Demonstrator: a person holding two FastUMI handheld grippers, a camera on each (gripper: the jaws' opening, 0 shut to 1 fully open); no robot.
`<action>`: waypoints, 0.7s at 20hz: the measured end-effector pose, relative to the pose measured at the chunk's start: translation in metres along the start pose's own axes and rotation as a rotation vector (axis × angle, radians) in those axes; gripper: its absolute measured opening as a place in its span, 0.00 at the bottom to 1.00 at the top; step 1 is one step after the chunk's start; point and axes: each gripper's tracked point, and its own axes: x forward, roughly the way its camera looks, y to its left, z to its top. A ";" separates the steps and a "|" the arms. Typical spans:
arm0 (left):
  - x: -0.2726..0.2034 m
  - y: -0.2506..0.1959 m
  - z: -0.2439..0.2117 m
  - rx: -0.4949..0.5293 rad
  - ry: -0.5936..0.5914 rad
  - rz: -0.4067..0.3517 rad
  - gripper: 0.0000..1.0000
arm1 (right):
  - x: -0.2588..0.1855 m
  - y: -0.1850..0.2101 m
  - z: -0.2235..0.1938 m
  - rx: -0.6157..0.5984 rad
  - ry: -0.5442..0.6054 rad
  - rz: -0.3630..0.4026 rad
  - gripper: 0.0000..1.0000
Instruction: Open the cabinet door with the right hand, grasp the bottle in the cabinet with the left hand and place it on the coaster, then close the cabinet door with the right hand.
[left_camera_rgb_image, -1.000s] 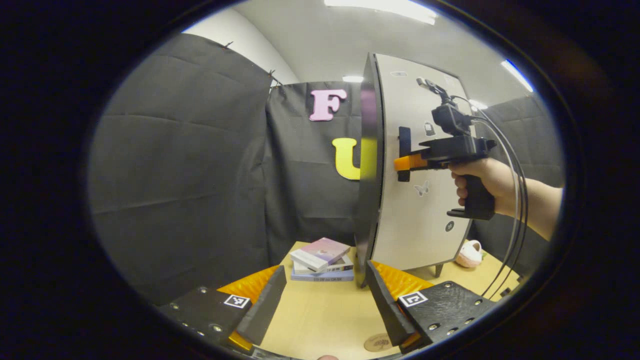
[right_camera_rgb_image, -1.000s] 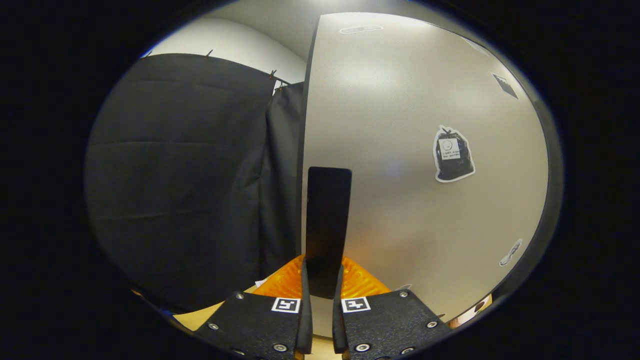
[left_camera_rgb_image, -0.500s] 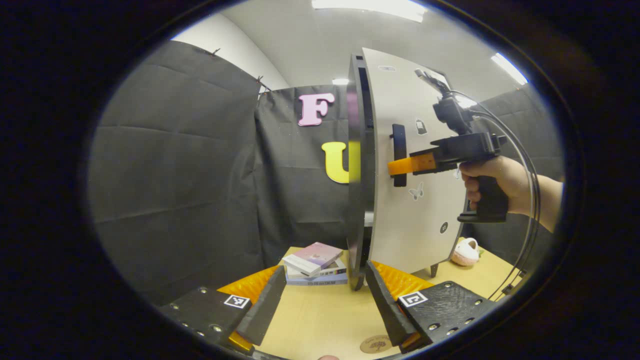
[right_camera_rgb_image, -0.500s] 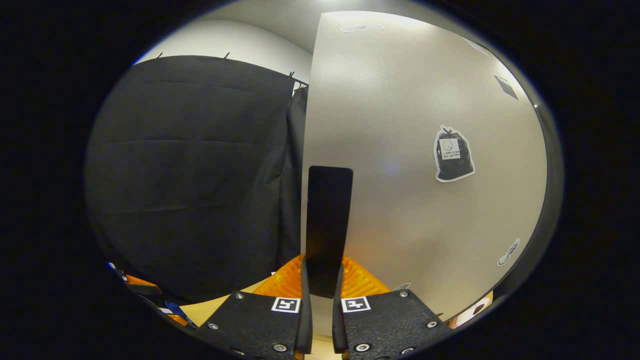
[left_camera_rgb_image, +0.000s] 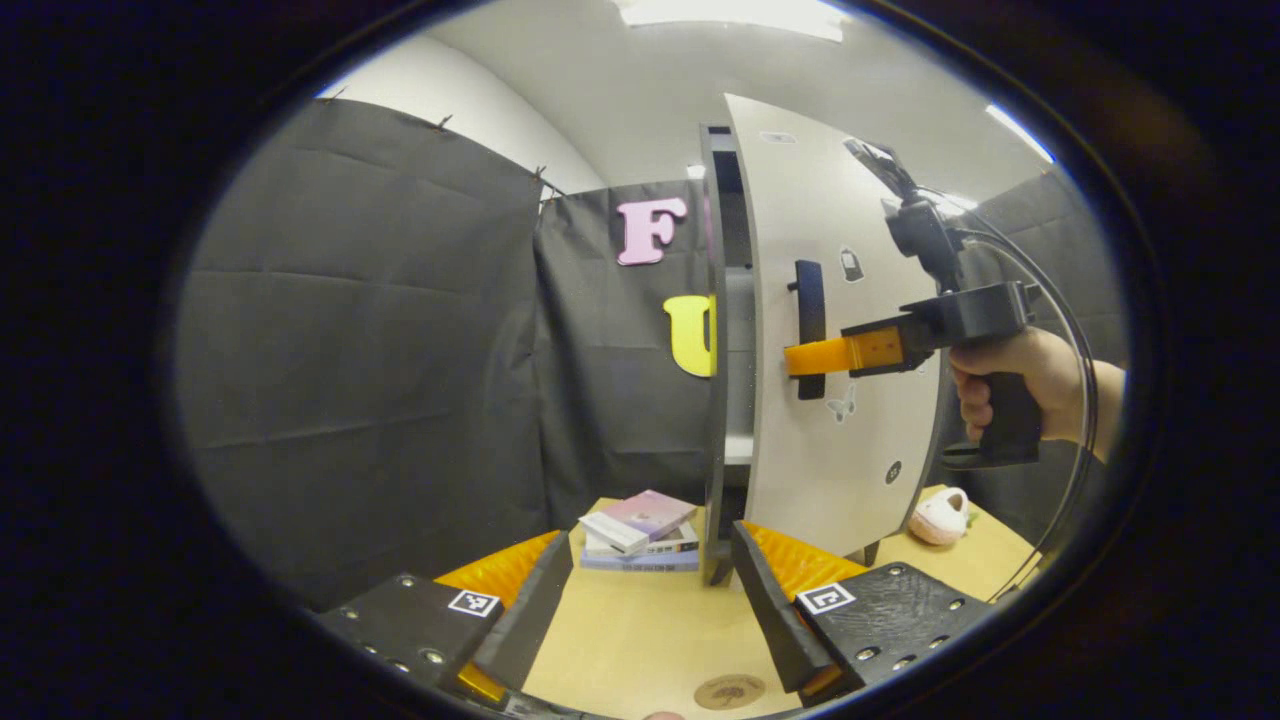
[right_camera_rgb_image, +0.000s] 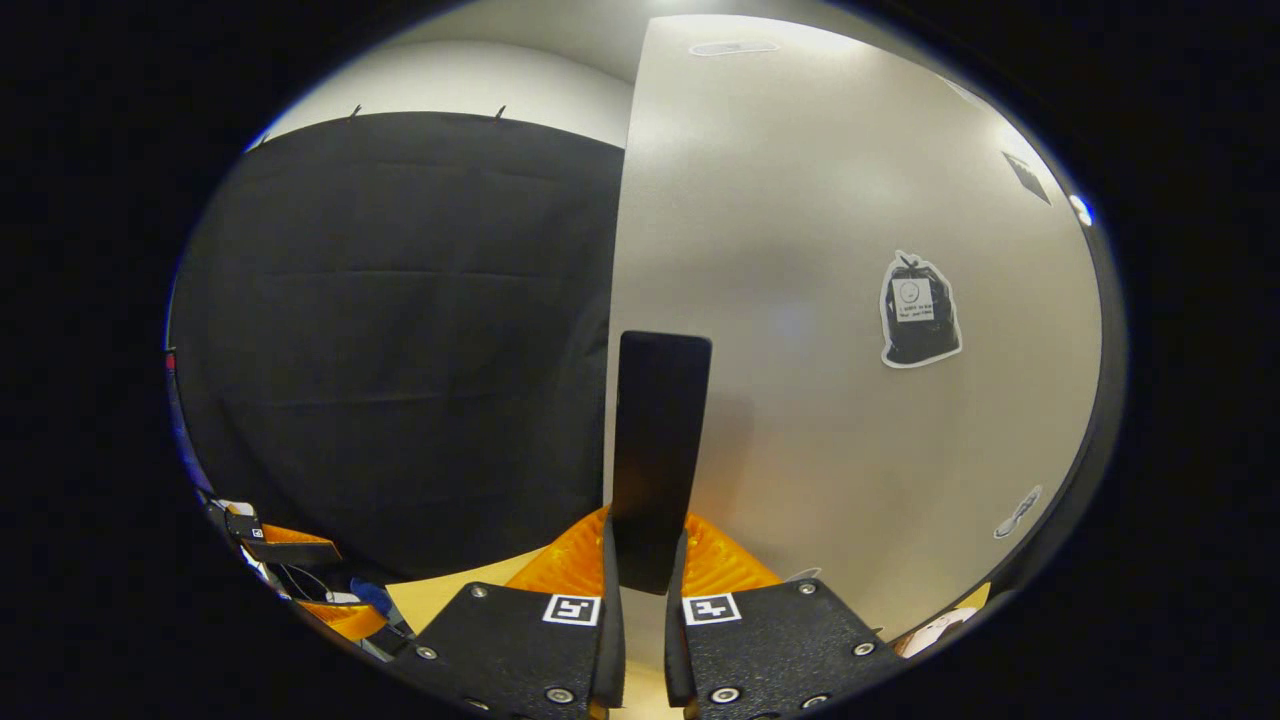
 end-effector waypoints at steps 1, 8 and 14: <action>-0.004 -0.004 0.000 0.004 0.002 0.007 0.92 | -0.001 0.000 -0.001 -0.003 0.001 0.015 0.16; -0.021 -0.029 0.007 -0.001 -0.009 0.041 0.92 | -0.003 -0.003 -0.001 -0.005 0.022 0.126 0.16; -0.018 -0.050 0.010 0.004 -0.015 0.030 0.92 | -0.003 -0.006 -0.001 -0.002 0.021 0.203 0.16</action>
